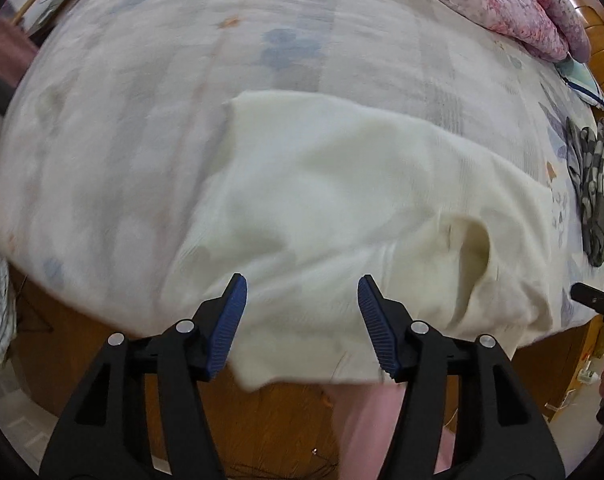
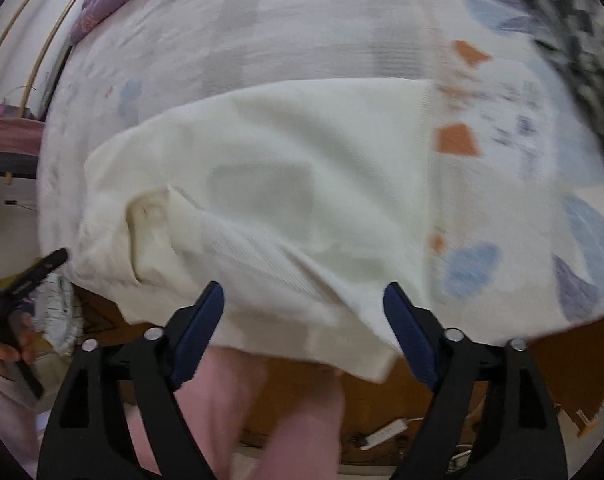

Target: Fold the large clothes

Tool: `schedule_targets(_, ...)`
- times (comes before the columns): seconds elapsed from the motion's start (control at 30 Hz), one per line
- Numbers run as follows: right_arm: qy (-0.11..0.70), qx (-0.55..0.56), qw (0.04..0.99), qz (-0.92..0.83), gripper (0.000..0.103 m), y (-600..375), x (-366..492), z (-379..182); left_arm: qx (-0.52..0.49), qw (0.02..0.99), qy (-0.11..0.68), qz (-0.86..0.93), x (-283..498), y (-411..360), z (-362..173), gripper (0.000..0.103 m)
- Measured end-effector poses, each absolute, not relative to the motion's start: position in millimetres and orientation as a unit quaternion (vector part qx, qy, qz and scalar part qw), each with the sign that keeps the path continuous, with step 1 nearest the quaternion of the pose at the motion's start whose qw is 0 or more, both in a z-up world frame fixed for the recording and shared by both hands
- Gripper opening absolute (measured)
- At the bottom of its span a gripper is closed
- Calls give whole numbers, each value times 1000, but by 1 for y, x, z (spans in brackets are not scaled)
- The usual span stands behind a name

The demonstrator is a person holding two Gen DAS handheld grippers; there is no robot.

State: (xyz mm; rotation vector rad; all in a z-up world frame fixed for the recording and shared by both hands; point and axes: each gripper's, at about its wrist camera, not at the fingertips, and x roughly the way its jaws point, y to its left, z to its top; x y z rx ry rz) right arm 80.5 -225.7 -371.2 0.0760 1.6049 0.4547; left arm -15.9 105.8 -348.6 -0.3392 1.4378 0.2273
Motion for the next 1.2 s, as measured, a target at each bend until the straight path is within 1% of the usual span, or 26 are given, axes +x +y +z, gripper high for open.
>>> schedule_targets(0.07,727,41,655,201,66,-201,99,-393,-166,728,659,96,6,106,-367,59)
schedule_targets(0.1,735,40,648,197,59,-194,104,-403,-175,722,664,90,16,107,-378,59)
schedule_targets(0.13,744,37,639,192,50,-184,110,-414,-181,714,671,88,23,109,-389,59)
schedule_targets(0.2,767,29,612,190,47,-164,119,-437,-202,694,687,78,29,112,-403,57)
schedule_targets(0.23,779,22,596,195,45,-154,120,-449,-214,685,693,71,29,112,-408,52)
schedule_targets(0.3,797,-3,579,174,41,-149,115,-464,-264,653,709,39,20,109,-420,50)
schedule_targets(0.37,805,-15,564,184,41,-148,101,-470,-251,639,727,21,4,99,-425,50)
schedule_targets(0.47,809,-33,551,202,40,-160,70,-462,-213,626,750,-4,-27,84,-431,50)
schedule_targets(0.57,823,-35,531,198,40,-180,36,-464,-220,606,764,2,-62,81,-441,51)
schedule_targets(0.6,828,-42,525,192,40,-187,24,-467,-231,594,770,9,-76,82,-446,53)
schedule_targets(0.63,833,-50,520,185,40,-195,13,-471,-234,589,774,13,-84,82,-449,53)
schedule_targets(0.77,858,-66,492,133,41,-223,-13,-490,-212,561,800,38,-112,84,-459,53)
schedule_targets(0.87,858,-16,499,117,41,-243,-9,-478,-228,574,786,38,-112,97,-443,56)
schedule_targets(0.9,853,0,509,117,44,-248,-3,-468,-233,590,772,42,-106,106,-430,61)
schedule_targets(0.93,846,9,520,118,54,-252,5,-459,-235,602,762,46,-100,112,-422,68)
schedule_targets(0.97,829,17,547,115,60,-256,22,-441,-237,619,747,51,-91,121,-410,70)
schedule_targets(1.0,817,22,565,112,72,-259,32,-431,-239,630,737,54,-84,129,-402,73)
schedule_targets(1.03,799,30,591,108,78,-263,53,-418,-240,646,723,60,-71,140,-393,77)
schedule_targets(1.1,778,46,619,101,79,-267,90,-404,-240,670,698,82,-41,166,-381,81)
schedule_targets(1.2,762,67,640,72,79,-269,145,-402,-257,680,677,117,-8,197,-380,82)
